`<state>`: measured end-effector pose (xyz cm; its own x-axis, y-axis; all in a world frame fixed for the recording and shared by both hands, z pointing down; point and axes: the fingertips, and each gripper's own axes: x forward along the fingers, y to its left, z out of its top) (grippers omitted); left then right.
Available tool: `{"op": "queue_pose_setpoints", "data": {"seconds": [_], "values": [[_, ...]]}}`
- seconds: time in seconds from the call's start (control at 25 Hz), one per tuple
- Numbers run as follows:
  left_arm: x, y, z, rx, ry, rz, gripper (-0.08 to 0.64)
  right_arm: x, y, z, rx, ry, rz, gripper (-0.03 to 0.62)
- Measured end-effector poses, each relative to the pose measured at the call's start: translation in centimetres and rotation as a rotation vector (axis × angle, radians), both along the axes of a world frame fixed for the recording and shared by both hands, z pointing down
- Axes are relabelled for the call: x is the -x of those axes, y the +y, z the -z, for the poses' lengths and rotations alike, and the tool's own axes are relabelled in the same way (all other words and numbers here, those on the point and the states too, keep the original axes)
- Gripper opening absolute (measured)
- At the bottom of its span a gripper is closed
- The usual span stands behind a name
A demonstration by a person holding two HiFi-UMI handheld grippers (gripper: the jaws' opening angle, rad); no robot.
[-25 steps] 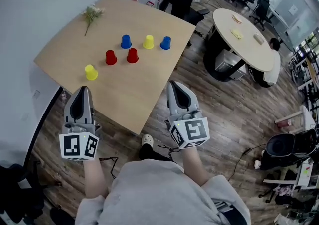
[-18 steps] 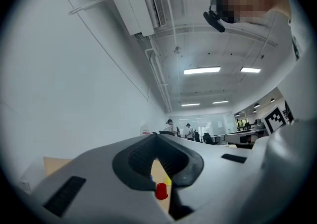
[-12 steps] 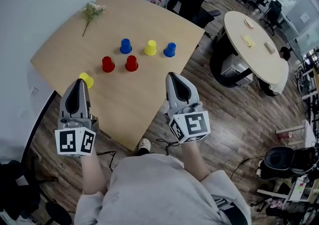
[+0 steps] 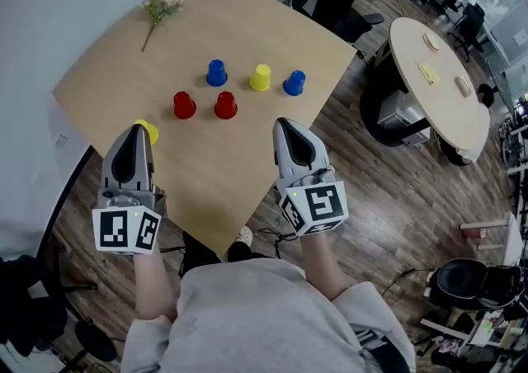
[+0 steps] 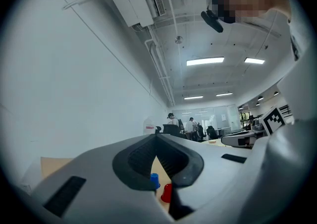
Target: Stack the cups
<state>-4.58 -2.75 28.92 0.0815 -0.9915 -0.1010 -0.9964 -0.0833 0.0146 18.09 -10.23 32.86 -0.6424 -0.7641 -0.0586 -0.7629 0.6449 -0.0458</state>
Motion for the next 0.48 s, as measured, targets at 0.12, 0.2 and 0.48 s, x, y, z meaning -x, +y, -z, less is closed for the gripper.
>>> {"op": "queue_pose_setpoints", "data": {"seconds": [0.12,0.2,0.48], "values": [[0.9,-1.0,-0.9,0.030,0.002,-0.022,0.008,1.1,-0.7,-1.2,0.039,-0.004,-0.012,0.012],[1.4,-1.7,-1.5,0.047,0.002,-0.044,0.008,2.0,-1.2,-2.2,0.082,-0.007,-0.017,0.012],[4.1,-4.5,-3.6,0.099,0.016,-0.115,0.008,6.1,-4.1,-6.3,0.285,-0.026,-0.014,0.016]]}}
